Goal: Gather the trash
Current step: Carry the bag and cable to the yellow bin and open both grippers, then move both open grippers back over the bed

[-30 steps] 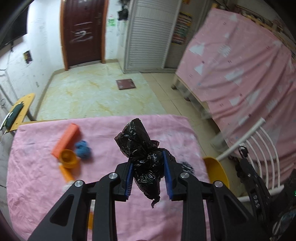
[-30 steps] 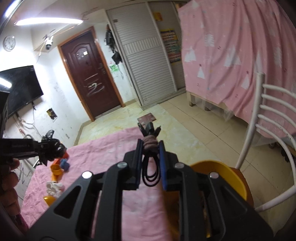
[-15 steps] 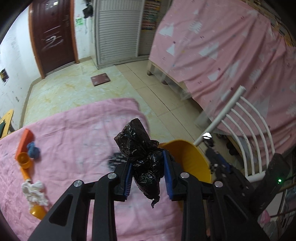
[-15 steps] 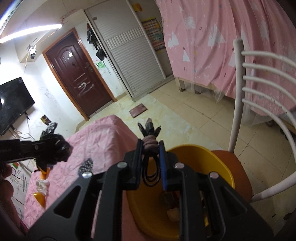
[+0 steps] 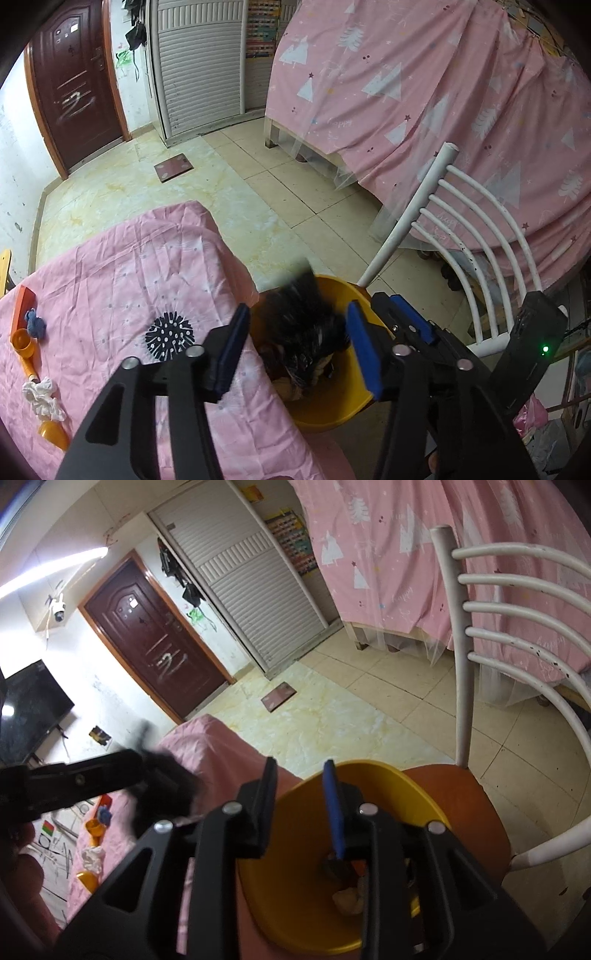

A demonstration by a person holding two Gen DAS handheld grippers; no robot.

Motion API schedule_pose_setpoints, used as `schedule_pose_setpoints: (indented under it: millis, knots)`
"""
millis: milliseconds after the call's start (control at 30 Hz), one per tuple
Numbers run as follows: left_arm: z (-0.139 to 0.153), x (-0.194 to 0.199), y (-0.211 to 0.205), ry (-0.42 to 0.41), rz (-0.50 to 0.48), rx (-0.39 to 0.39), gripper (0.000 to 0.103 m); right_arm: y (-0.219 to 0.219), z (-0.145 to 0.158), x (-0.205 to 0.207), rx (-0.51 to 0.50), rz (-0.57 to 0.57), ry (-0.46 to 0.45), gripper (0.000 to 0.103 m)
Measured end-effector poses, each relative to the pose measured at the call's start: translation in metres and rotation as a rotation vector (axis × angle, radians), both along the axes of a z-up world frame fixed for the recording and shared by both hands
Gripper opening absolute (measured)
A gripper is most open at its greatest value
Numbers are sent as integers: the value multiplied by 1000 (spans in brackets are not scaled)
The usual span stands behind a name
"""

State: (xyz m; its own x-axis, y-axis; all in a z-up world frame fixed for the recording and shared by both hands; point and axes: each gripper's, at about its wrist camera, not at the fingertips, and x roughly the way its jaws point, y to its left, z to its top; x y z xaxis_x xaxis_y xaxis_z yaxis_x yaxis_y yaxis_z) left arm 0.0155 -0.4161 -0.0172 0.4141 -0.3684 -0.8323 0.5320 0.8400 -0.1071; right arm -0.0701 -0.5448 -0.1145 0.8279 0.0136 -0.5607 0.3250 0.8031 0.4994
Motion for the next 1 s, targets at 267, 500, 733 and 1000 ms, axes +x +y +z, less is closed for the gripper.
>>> schedule_pose_setpoints:
  millis: [267,500,733,1000]
  knots:
    - [8,2,12,-2,22,-16,53,3,4,1,-10,1,-3,24]
    - [17,6,41,-5,63,-41,53,27,12,8,-50,48,0,24]
    - [27,15,88,-14,125,-64,53,71,26,20,-113,140,-8,24]
    - [34,29,163,-18,225,-61,54,136,31,39,-167,280,2,41]
